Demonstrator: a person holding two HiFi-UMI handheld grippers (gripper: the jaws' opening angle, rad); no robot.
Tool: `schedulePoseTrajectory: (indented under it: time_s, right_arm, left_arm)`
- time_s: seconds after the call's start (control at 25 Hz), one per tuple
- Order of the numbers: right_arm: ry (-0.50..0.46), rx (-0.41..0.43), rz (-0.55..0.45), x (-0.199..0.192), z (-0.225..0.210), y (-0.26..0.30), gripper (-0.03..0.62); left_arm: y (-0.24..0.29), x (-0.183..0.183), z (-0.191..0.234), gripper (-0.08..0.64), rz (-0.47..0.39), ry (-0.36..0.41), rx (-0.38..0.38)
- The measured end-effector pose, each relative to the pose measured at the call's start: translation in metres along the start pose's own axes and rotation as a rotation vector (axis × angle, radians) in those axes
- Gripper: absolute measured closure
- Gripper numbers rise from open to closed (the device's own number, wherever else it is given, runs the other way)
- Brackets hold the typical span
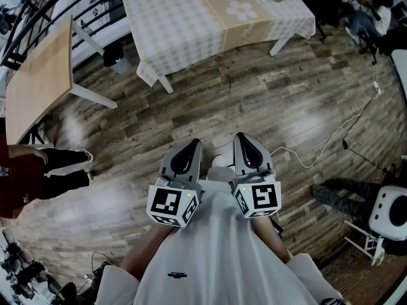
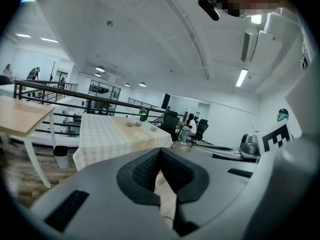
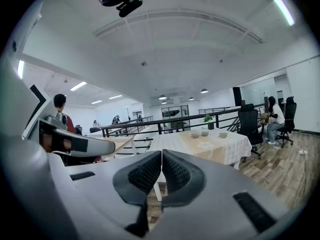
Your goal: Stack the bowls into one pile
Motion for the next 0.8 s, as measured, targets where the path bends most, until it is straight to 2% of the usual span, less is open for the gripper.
schedulePoseTrajectory:
  time_s: [0.24, 0.4, 0.56, 0.8]
  right_arm:
    - [-0.009, -0.001, 0.012, -0.003, -0.022, 0.011, 0.555]
    - [-0.021, 0.007, -0.002, -0.004, -0.032, 0.012, 0.555]
    - [0.014, 0.017, -0.032, -0.006, -0.050, 0.004, 0.554]
    - [0.028, -0.010, -0.033, -0.016, -0.086, 0.000, 0.554]
  left_arm:
    - [0.030, 0.008, -0.005, 0.540, -0.011, 0.002, 0.001]
    - [0.040, -0.001, -0.008, 0.540, 0.013, 0.006, 0.002]
    - [0.051, -0.013, -0.023, 0.540, 0.041, 0.026, -0.004]
    - [0.068, -0.022, -0.037, 0.540, 0.055, 0.009, 0.002]
Point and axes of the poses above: the fingertips, and each gripper's own axes: y forward along the fingers, z to its left, x out of its top, the point moved 1 cm from there along -y, backward along the fingers, and after that the axes turned 2 degrees about -y, right-handed, at the moved point
